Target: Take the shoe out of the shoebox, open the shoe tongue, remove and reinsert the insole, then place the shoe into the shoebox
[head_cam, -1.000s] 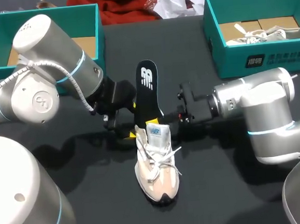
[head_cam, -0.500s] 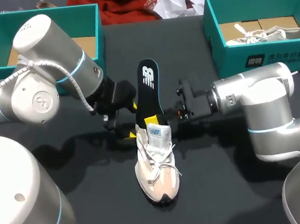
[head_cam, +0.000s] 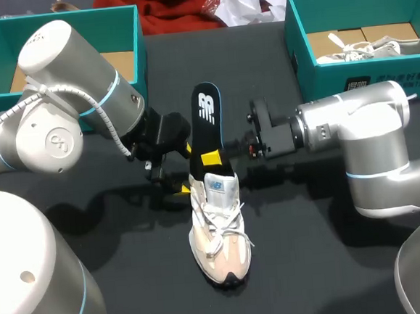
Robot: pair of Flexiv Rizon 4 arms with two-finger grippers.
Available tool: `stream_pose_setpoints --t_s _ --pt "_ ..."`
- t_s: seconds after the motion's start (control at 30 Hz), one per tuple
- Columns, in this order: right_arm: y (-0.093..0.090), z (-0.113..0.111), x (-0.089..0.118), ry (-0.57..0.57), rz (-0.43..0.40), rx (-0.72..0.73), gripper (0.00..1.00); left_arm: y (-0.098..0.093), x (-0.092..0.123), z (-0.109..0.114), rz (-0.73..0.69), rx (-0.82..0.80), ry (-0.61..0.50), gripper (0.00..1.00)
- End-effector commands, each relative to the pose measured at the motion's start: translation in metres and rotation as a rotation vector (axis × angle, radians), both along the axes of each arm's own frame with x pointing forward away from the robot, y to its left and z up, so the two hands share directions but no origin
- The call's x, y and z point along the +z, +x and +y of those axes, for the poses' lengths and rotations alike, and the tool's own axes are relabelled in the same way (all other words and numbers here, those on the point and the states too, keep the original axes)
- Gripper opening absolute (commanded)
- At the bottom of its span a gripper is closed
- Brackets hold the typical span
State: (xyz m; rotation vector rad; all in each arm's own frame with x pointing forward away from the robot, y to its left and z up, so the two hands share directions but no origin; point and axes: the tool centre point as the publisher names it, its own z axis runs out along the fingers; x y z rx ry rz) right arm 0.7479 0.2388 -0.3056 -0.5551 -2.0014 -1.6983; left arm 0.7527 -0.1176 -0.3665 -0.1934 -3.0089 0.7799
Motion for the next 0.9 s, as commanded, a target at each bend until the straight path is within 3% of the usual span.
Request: stream_pose_setpoints --t_s 0.03,0.23,0.63,0.83,0.87,0.9 --pt "0.005 0.002 -0.003 0.017 0.004 0.007 0.0 0.0 -0.001 -0.001 -0.002 0.0 0.001 1.0" --pt "0.0 0.005 -0.014 0.023 0.038 0.007 0.0 0.0 -0.001 -0.001 -0.002 0.0 0.001 1.0" --pt "-0.032 0.001 -0.033 -0.007 0.146 0.01 0.0 0.0 -0.001 -0.001 -0.002 0.0 0.001 1.0" --pt "-0.036 0.003 -0.032 -0.003 0.137 0.008 0.0 0.0 -0.001 -0.001 -0.002 0.0 0.001 1.0" --pt "-0.035 0.003 -0.031 -0.001 0.127 0.005 0.07 0.0 -0.001 -0.001 -0.002 0.0 0.001 1.0" --pt "-0.034 0.003 -0.028 0.003 0.117 0.004 0.22 0.0 -0.001 -0.001 -0.002 0.0 0.001 1.0"
